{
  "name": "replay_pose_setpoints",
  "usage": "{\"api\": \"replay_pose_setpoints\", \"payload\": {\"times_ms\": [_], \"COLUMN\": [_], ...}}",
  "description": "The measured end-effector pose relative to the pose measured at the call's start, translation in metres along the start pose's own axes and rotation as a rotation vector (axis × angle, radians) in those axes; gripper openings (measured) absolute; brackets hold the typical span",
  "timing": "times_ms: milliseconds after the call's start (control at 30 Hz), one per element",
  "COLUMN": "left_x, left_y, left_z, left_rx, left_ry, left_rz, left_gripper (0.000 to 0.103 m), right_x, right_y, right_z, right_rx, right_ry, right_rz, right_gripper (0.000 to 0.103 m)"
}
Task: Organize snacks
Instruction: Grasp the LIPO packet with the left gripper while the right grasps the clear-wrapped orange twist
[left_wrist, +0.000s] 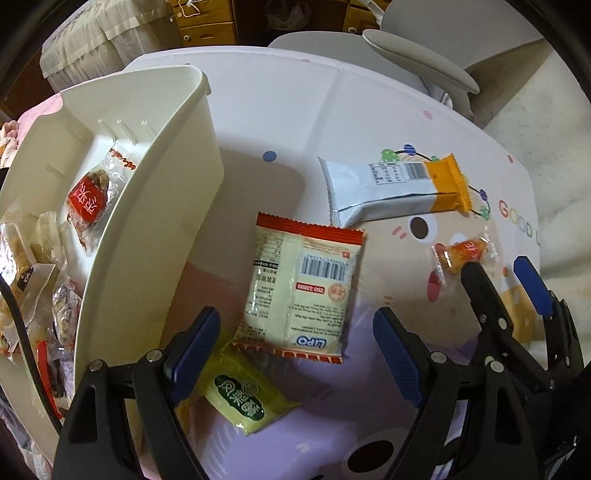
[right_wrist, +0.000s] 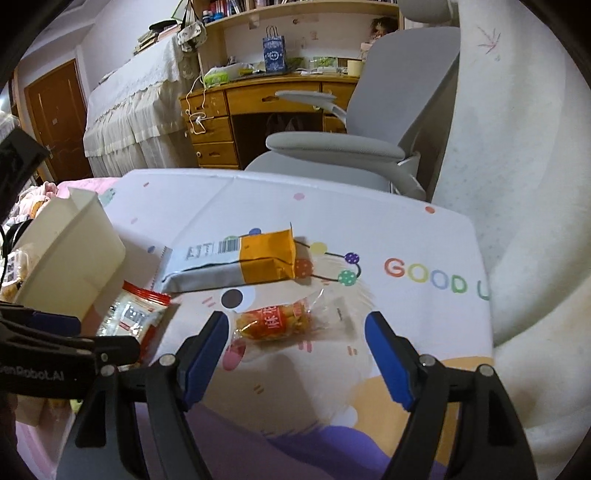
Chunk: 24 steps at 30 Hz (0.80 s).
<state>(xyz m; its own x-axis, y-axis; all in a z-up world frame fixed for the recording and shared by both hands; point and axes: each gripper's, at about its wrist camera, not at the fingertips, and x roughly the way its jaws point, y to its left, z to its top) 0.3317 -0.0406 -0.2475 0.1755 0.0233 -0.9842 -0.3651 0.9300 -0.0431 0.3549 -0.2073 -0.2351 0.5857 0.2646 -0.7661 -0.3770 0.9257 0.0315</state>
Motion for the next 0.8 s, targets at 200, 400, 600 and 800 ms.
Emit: {"api": "replay_pose_setpoints", "payload": {"times_ms": [200, 400, 600, 800], "left_x": [0.008, 0.016, 0.028, 0.031], "left_y": [-0.007, -0.012, -0.013, -0.012], "left_z": [0.002, 0.007, 0.01, 0.011], "left_rx": [0.02, 0.029, 0.042, 0.052], "left_ry": [-0.014, -0.032, -0.02, -0.03], "left_rz": [0.034, 0.055, 0.065, 0.033], "left_gripper": [0.084, 0.083, 0.081, 0.068], "right_x": [0.015, 0.021, 0.023, 0.024], "right_y": [0.005, 0.007, 0.002, -0.001], "right_z": [-0.004, -0.004, -0.005, -0.004], "right_rx": [-0.024, -0.03, -0.014, 0.0], "right_ry": [0.019, 0.013, 0.017, 0.023], "right_rz": [-0.008, -0.019, -0.013, 0.012], "right_gripper": [0.077, 0.077, 0.077, 0.076]}}
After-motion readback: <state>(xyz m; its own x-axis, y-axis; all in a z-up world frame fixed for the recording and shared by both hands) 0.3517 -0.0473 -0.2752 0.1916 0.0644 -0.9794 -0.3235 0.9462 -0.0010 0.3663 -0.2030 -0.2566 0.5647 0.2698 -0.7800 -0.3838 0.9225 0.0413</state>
